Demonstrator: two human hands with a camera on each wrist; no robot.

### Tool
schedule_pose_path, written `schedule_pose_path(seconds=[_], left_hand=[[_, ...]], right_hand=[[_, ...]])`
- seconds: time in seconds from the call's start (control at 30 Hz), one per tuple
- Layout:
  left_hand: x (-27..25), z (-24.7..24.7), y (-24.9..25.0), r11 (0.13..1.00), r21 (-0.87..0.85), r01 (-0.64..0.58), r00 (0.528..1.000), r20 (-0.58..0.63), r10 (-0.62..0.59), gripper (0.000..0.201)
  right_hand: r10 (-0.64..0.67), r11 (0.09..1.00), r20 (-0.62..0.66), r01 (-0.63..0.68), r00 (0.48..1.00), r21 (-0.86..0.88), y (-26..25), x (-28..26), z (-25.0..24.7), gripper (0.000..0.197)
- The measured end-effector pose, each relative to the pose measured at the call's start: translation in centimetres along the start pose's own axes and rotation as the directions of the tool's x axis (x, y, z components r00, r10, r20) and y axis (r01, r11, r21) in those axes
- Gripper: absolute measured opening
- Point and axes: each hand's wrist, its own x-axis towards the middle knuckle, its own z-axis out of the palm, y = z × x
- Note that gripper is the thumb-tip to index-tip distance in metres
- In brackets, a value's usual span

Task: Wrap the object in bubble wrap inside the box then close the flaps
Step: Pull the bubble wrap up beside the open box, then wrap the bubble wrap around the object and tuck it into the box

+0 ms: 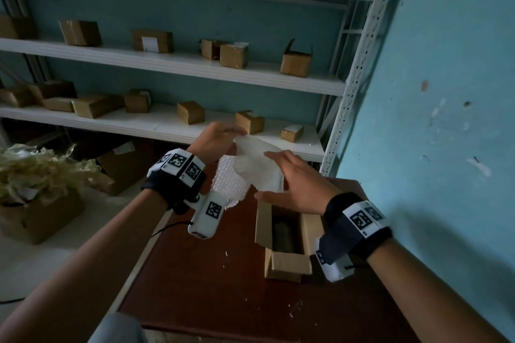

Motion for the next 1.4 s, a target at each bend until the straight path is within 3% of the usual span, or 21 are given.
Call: schedule_pose_path(seconds=[0.17, 0.37, 0.43, 0.53, 0.63, 0.73, 0.87, 1.0, 1.17, 1.27, 1.4], left_hand=[[-0.6, -0.2, 2.6, 0.994, 0.056, -0.091, 0.995, -0.033, 0.093, 0.031], [-1.1, -1.2, 4.3, 0.961, 0.120, -0.249, 0.959, -0.105, 0.262, 0.024], [-1.2, -1.4, 4.8, 0.948, 0.153, -0.279, 0.941, -0.154, 0.302, 0.017], [-1.3, -1.9, 5.4, 0.958, 0.123, -0.258, 0.935, -0.217, 0.279, 0.016], [-1.6, -2.0, 6.2, 0.973, 0.048, -0.227, 0.949, -0.213, 0.232, 0.018], [-1.7, -2.3, 6.5, 0.972, 0.088, -0.217, 0.948, -0.218, 0.232, 0.019], [-1.5, -3.1, 6.5, 0.940, 0.273, -0.206, 0.919, -0.277, 0.282, 0.034], [-1.6, -3.8, 6.8, 0.903, 0.391, -0.177, 0.907, -0.293, 0.304, 0.038], [-1.4, -3.4, 6.4, 0.874, 0.422, -0.242, 0.906, -0.225, 0.360, 0.055], [-1.1, -2.7, 5.7, 0.859, 0.414, -0.303, 0.894, -0.188, 0.406, 0.060], [-0.7, -1.5, 4.8, 0.802, 0.471, -0.367, 0.889, -0.076, 0.452, 0.062]], right_hand=[[-0.019, 0.992, -0.091, 0.007, 0.996, -0.129, -0.7, 0.3, -1.7, 0.096], [-0.055, 0.992, -0.244, 0.024, 0.968, -0.126, -1.2, 1.1, -4.8, 0.049], [-0.053, 0.997, -0.238, 0.039, 0.970, -0.064, -1.7, 0.9, -5.8, 0.060], [-0.031, 0.998, -0.173, 0.040, 0.984, 0.050, -3.1, 0.4, -6.7, 0.082], [-0.065, 0.988, -0.185, 0.089, 0.981, 0.127, -3.7, 0.9, -6.4, 0.083], [-0.048, 0.996, -0.264, 0.066, 0.963, 0.058, -3.6, 1.3, -6.5, 0.070], [0.074, 0.977, -0.254, -0.019, 0.964, 0.212, -4.1, 1.8, -8.0, 0.042], [0.135, 0.848, -0.162, -0.029, 0.977, 0.529, -4.8, 1.8, -9.4, 0.024], [0.232, 0.668, -0.094, -0.089, 0.968, 0.739, -5.1, 1.7, -9.9, 0.016], [0.302, 0.552, -0.053, -0.130, 0.952, 0.824, -4.3, 2.0, -9.3, 0.026], [0.421, 0.392, 0.027, -0.209, 0.906, 0.896, -2.6, 1.8, -7.4, 0.059]])
